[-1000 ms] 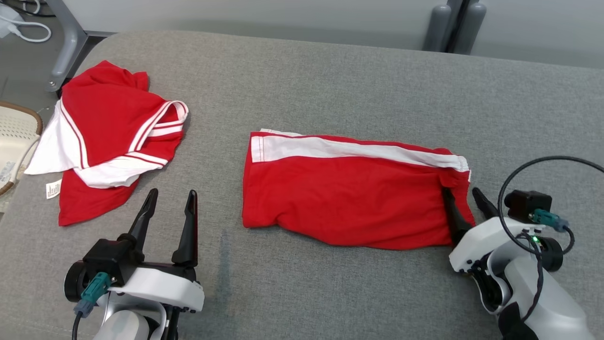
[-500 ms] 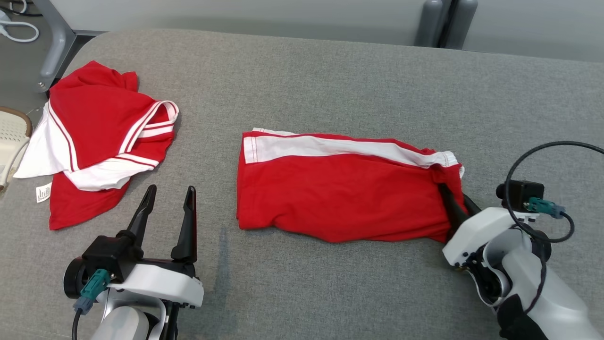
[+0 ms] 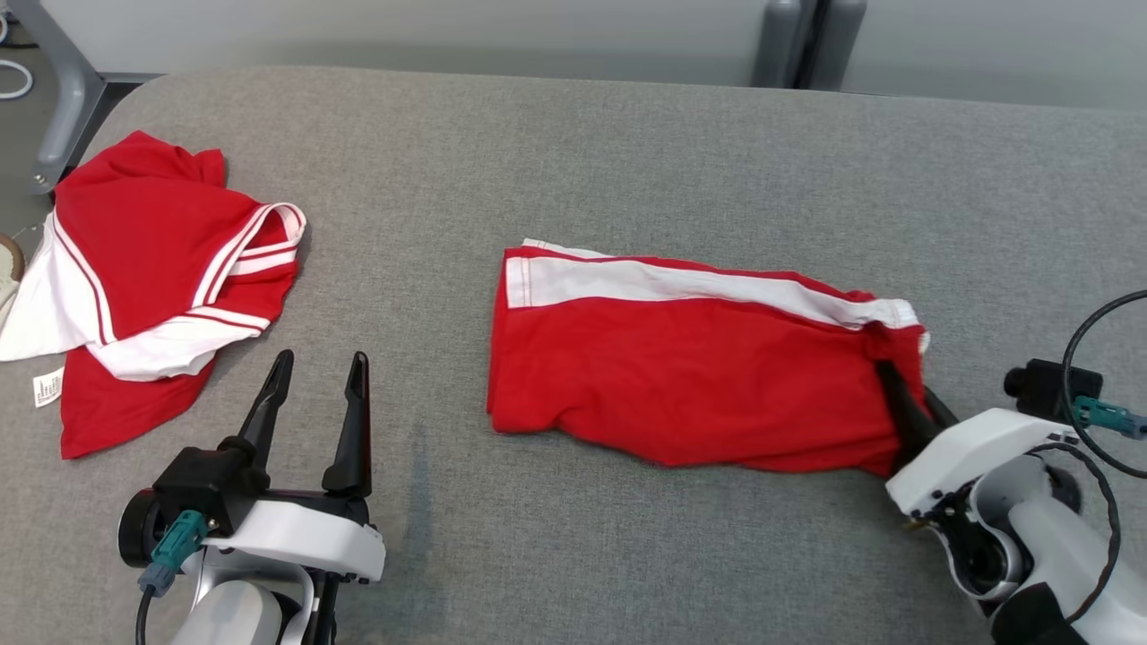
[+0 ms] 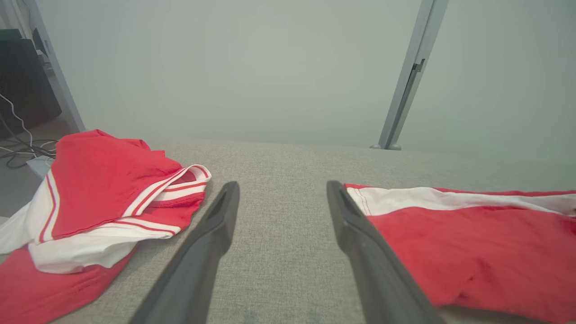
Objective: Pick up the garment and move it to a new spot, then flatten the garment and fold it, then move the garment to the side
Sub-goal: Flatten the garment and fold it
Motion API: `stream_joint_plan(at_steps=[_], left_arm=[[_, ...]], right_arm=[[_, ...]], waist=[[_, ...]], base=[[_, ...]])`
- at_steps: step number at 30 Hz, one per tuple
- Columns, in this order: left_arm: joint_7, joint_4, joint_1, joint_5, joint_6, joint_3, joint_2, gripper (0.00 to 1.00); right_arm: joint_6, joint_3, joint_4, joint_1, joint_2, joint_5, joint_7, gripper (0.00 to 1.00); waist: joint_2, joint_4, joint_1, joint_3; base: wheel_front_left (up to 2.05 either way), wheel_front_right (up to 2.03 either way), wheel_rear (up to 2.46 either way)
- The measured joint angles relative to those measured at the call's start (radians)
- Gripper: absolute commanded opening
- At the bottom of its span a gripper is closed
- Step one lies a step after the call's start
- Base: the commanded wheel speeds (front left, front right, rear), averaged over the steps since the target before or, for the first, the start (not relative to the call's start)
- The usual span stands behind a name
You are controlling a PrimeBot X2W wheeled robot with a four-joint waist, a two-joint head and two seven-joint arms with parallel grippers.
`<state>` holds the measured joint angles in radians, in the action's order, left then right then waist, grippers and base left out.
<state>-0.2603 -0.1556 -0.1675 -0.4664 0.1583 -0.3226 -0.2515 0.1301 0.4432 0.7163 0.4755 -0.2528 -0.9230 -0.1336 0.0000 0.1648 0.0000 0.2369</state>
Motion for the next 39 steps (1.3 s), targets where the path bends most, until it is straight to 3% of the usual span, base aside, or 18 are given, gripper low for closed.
stream_joint_plan(at_steps=[9,15,21,34,35,36,37,39], left_arm=[[-0.001,-0.011,0.000,0.008,-0.009,-0.020,0.007,1.00],[-0.001,-0.021,-0.002,0.009,-0.018,-0.037,0.018,1.00],[-0.001,-0.035,-0.020,0.009,-0.032,-0.053,0.037,1.00],[-0.001,-0.053,-0.059,0.035,-0.067,-0.046,0.088,1.00],[-0.001,-0.054,-0.061,0.036,-0.069,-0.043,0.091,1.00],[-0.001,-0.056,-0.061,0.039,-0.070,-0.039,0.094,1.00],[-0.001,-0.058,-0.061,0.044,-0.071,-0.036,0.097,1.00],[-0.001,-0.062,-0.061,0.047,-0.078,-0.030,0.102,1.00]], right_arm=[[-0.001,0.081,-0.302,-0.026,0.043,-0.182,0.105,0.00],[-0.001,0.111,-0.375,-0.007,0.093,-0.262,0.152,0.00],[-0.001,0.137,-0.299,0.078,0.146,-0.271,0.151,0.00],[-0.001,0.242,-0.042,0.242,0.191,-0.221,0.067,0.01],[-0.001,0.253,-0.035,0.248,0.193,-0.222,0.059,0.42],[-0.001,0.265,-0.031,0.252,0.195,-0.226,0.057,0.91],[-0.001,0.276,-0.031,0.256,0.196,-0.234,0.050,1.00],[-0.001,0.302,-0.032,0.260,0.198,-0.238,0.038,1.00]], waist=[[0.0000,0.005,0.0000,-0.013],[0.0000,0.034,0.0000,-0.013],[0.0000,0.071,0.0000,-0.003],[0.0000,0.143,0.0000,0.048],[0.0000,0.144,0.0000,0.050],[0.0000,0.144,0.0000,0.051],[0.0000,0.143,0.0000,0.052],[0.0000,0.141,0.0000,0.054]], base=[[0.00,0.00,0.00],[0.00,0.00,0.00],[0.00,0.00,0.00],[0.00,0.00,0.00],[0.00,0.00,0.00],[0.00,0.00,0.00],[0.00,0.00,0.00],[0.00,0.00,0.00]])
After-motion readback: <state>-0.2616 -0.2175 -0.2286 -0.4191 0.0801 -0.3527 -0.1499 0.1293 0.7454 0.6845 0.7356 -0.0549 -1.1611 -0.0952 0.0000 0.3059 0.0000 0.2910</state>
